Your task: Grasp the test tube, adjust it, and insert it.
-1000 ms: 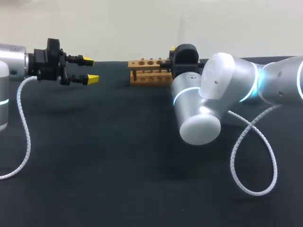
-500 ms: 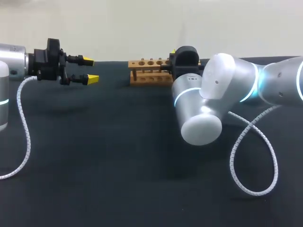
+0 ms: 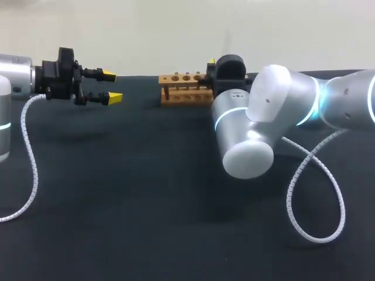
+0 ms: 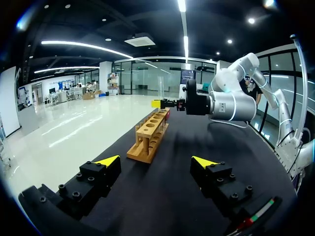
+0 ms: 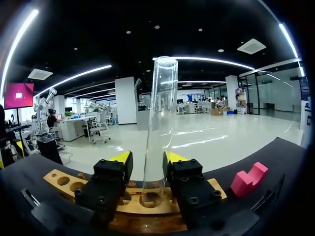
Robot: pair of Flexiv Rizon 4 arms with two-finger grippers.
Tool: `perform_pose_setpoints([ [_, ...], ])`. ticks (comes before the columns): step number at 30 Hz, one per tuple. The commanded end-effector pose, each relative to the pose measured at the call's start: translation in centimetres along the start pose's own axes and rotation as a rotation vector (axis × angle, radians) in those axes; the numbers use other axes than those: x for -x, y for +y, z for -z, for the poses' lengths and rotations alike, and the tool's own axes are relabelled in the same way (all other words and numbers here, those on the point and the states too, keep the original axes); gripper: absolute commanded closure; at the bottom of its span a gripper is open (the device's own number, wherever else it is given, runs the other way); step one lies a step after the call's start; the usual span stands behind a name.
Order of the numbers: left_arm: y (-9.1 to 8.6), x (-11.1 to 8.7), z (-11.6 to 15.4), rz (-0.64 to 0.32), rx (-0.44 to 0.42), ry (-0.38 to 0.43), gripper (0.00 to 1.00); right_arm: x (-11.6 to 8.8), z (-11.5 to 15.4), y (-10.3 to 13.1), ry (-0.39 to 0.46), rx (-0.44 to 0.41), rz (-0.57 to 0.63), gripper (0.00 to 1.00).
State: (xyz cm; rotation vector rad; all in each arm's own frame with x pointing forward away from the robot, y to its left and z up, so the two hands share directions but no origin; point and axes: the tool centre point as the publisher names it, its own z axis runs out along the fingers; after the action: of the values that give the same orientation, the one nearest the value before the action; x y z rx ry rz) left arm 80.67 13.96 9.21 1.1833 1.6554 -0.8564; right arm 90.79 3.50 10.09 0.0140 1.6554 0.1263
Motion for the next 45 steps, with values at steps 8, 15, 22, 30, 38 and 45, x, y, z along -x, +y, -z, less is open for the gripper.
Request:
perform_pose_setpoints([
  [8, -0.1, -0.1, 0.0, -0.003, 0.002, -0.005, 0.0, 0.7, 1.1, 0.6, -0.009, 0.01, -0.006, 0.6],
  [15, -0.1, -0.1, 0.0, -0.003, 0.002, -0.005, 0.0, 1.0, 1.3, 0.3, -0.014, -0.015, -0.009, 0.64],
  [22, -0.1, -0.1, 0.0, -0.003, 0.002, -0.005, 0.0, 1.3, 1.5, 0.1, -0.018, -0.025, -0.01, 0.63],
  [30, -0.1, -0.1, 0.0, -0.003, 0.002, -0.005, 0.0, 1.4, 2.0, -0.5, -0.02, -0.054, -0.018, 0.62],
  [38, -0.1, -0.1, 0.0, -0.003, 0.002, -0.005, 0.0, 2.5, 3.5, -0.8, -0.027, -0.037, -0.018, 0.18],
  [45, -0.1, -0.1, 0.0, -0.003, 0.002, -0.005, 0.0, 3.4, 6.2, -0.8, -0.008, -0.001, -0.019, 0.0],
])
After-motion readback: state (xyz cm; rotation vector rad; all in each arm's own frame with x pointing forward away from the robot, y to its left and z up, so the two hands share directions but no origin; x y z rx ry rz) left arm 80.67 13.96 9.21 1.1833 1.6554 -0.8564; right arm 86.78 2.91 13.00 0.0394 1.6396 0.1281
